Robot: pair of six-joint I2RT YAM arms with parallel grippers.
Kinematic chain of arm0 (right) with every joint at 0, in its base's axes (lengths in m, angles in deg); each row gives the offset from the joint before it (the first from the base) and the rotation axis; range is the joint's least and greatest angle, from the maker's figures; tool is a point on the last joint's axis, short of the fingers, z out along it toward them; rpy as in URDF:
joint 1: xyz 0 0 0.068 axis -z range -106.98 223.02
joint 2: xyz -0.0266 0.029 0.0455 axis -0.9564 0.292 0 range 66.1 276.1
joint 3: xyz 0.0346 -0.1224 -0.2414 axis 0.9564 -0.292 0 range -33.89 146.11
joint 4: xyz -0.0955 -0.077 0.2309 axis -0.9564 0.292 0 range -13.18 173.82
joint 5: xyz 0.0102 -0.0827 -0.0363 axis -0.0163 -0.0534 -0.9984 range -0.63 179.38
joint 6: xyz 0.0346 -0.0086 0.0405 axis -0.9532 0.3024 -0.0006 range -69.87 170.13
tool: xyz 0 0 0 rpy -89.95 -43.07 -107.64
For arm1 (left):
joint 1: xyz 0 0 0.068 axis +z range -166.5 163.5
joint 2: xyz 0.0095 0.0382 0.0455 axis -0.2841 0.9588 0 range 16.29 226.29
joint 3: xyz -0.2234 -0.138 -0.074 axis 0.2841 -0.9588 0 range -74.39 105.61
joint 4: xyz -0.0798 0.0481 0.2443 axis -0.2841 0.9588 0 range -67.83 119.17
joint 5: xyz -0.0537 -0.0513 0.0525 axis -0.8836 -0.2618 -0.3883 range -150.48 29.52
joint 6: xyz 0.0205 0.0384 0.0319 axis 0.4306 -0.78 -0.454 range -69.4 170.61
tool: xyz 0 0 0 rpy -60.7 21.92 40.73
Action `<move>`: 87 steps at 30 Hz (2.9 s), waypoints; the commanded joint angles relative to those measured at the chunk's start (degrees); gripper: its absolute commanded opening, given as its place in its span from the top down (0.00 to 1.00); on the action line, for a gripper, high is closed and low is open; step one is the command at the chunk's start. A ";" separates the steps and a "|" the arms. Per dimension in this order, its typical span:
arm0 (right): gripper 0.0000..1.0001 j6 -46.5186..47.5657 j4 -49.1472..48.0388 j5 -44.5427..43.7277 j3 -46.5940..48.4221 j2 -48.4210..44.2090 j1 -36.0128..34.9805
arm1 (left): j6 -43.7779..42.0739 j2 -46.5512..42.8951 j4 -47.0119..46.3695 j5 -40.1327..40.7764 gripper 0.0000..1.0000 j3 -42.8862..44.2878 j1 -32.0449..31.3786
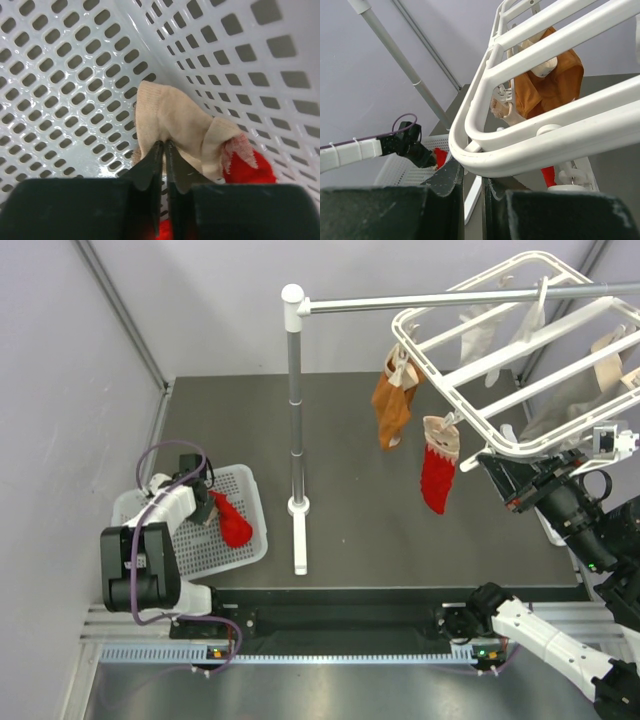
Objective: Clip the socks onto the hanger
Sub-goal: Adjust the sock in the bin, then pick up the sock from the bin.
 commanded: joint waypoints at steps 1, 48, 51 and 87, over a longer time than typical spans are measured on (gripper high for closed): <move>1.00 -0.04 2.62 1.50 -0.15 -0.06 -0.25 | 0.43 2.07 1.55 1.50 0.93 0.98 0.87; 1.00 1.72 3.24 1.50 0.03 1.53 -0.25 | -18.49 -30.47 9.44 -17.68 0.66 -1.49 0.52; 1.00 1.81 3.06 1.67 -0.49 1.17 -0.25 | -14.09 -29.22 8.15 -16.26 0.54 -1.48 0.52; 1.00 0.67 3.41 3.17 0.65 1.70 -0.25 | 7.66 -22.71 1.00 -23.74 1.00 -4.06 0.44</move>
